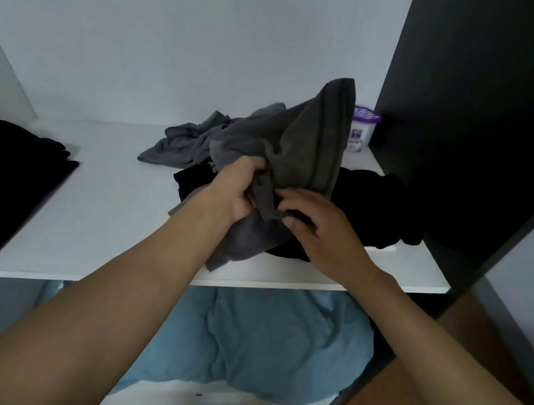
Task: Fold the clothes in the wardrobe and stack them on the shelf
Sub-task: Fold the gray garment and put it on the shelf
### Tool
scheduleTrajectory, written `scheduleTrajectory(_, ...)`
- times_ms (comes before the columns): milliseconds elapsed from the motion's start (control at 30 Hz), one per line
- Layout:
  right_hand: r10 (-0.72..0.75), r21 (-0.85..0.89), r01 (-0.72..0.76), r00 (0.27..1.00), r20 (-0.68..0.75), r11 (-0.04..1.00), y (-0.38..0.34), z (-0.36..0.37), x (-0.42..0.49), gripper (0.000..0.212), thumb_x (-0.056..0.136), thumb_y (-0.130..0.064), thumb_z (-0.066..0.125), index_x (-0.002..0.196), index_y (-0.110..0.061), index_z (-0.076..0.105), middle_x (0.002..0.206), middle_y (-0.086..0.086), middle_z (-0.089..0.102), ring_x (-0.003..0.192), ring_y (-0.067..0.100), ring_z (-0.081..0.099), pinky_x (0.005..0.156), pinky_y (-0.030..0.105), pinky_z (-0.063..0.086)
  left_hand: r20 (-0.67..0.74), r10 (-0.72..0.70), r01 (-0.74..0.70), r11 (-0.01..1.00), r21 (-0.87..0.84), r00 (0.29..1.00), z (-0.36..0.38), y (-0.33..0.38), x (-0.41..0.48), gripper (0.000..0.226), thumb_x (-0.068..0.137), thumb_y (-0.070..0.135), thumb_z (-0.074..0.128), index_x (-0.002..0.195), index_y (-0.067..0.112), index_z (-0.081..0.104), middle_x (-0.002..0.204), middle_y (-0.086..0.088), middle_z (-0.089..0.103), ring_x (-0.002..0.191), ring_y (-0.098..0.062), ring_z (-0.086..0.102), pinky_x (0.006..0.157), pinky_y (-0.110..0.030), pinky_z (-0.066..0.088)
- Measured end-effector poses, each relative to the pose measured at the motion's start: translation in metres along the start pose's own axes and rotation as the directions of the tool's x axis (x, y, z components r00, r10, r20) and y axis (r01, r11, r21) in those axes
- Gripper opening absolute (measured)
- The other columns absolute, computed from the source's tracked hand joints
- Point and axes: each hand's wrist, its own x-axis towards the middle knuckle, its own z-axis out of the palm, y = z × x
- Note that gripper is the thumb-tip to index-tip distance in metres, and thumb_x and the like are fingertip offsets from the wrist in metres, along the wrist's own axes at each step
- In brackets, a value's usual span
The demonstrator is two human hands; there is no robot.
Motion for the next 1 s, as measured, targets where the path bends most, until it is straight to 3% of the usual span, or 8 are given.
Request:
scheduleTrajectory(133, 0.344, 0.267, -0.300, 0.929, -0.135, 0.916, -0.024, 0.011, -0.027, 0.021, 0.095, 0.002, 0.060, 0.110, -0.008, 0.070, 0.119, -0.002, 0.066, 0.112, 0.004, 0.059, 0.095, 0.019, 0.044, 0.000, 0.157, -0.156, 0.986, -0.050, 0.988, -0.032, 0.023, -0.039, 0.036, 0.093, 0.004, 0.052, 0.126, -0.003, 0.062, 0.118, -0.019, 0.070, 0.105, -0.030, 0.069, 0.079, -0.038, 0.060)
scheduleTrajectory(267, 0.705, 0.707, -0.513, 0.709, 0.028, 0.487, -0.064, 0.024, -0.021, 0.031, 0.098, -0.037, 0.059, 0.127, -0.028, 0.060, 0.125, -0.004, 0.064, 0.114, 0.018, 0.064, 0.097, 0.040, 0.051, 0.007, 0.260, -0.258, 0.959, -0.119, 0.965, -0.077, 0.045, -0.090, 0.030, 0.091, 0.003, 0.055, 0.118, -0.001, 0.068, 0.112, -0.017, 0.073, 0.100, -0.029, 0.072, 0.079, -0.037, 0.061)
scheduleTrajectory(367, 0.590, 0.831, -0.487, 0.765, 0.258, 0.267, -0.106, 0.040, 0.002, 0.045, 0.090, -0.063, 0.055, 0.124, -0.036, 0.067, 0.128, 0.001, 0.066, 0.107, 0.022, 0.070, 0.091, 0.050, 0.054, 0.041, 0.284, -0.278, 0.953, -0.122, 0.958, -0.119, 0.049, -0.130, 0.025, 0.091, 0.002, 0.054, 0.108, 0.003, 0.073, 0.110, -0.015, 0.074, 0.100, -0.026, 0.072, 0.082, -0.035, 0.060)
scheduleTrajectory(467, 0.512, 0.856, -0.480, 0.793, 0.330, 0.192, -0.157, 0.073, 0.021, 0.053, 0.086, -0.058, 0.067, 0.127, -0.025, 0.068, 0.128, 0.003, 0.069, 0.115, 0.021, 0.068, 0.094, 0.043, 0.056, 0.074, 0.236, -0.236, 0.972, -0.011, 0.969, -0.165, 0.043, -0.169, 0.028, 0.091, 0.003, 0.051, 0.091, 0.006, 0.078, 0.100, -0.012, 0.076, 0.092, -0.023, 0.074, 0.076, -0.030, 0.060)
scheduleTrajectory(600, 0.701, 0.797, -0.519, 0.691, 0.178, 0.309, -0.204, 0.140, 0.013, 0.025, 0.089, -0.009, 0.070, 0.114, -0.009, 0.072, 0.111, 0.012, 0.075, 0.101, 0.025, 0.073, 0.083, 0.036, 0.060, -0.003, 0.095, -0.095, 0.990, 0.105, 0.995, -0.225, 0.030, -0.210, 0.021, 0.089, 0.010, 0.055, 0.086, 0.009, 0.076, 0.090, -0.010, 0.076, 0.079, -0.021, 0.074, 0.068, -0.028, 0.059)
scheduleTrajectory(700, 0.761, 0.817, -0.494, 0.640, 0.109, 0.298, -0.220, 0.178, -0.018, 0.026, 0.087, 0.003, 0.065, 0.110, -0.008, 0.072, 0.104, 0.011, 0.077, 0.098, 0.025, 0.073, 0.085, 0.036, 0.060, -0.067, 0.010, -0.002, 0.994, 0.108, 0.998, -0.269, 0.015, -0.233, 0.019, 0.089, 0.018, 0.058, 0.082, 0.011, 0.075, 0.085, -0.008, 0.077, 0.077, -0.021, 0.072, 0.069, -0.027, 0.056)
scheduleTrajectory(867, 0.630, 0.804, -0.441, 0.769, 0.108, 0.399, -0.239, 0.211, -0.083, 0.038, 0.090, 0.013, 0.056, 0.087, -0.017, 0.079, 0.096, 0.002, 0.078, 0.092, 0.016, 0.074, 0.079, 0.027, 0.059, 0.012, -0.101, 0.101, 0.994, -0.036, 0.995, -0.330, -0.041, -0.274, 0.030, 0.085, 0.026, 0.059, 0.101, 0.010, 0.078, 0.110, -0.012, 0.075, 0.103, -0.031, 0.069, 0.095, -0.039, 0.052)
scheduleTrajectory(1000, 0.240, 0.495, -0.277, 0.961, 0.138, 0.824, -0.248, 0.205, -0.124, 0.030, 0.090, 0.017, 0.056, 0.094, -0.006, 0.074, 0.093, 0.005, 0.071, 0.089, 0.007, 0.065, 0.084, 0.022, 0.051, 0.235, -0.148, 0.213, 0.936, -0.280, 0.961, -0.357, -0.082, -0.301, 0.063, 0.092, 0.054, 0.053, 0.143, 0.017, 0.054, 0.147, -0.012, 0.053, 0.133, -0.034, 0.052, 0.107, -0.050, 0.045)
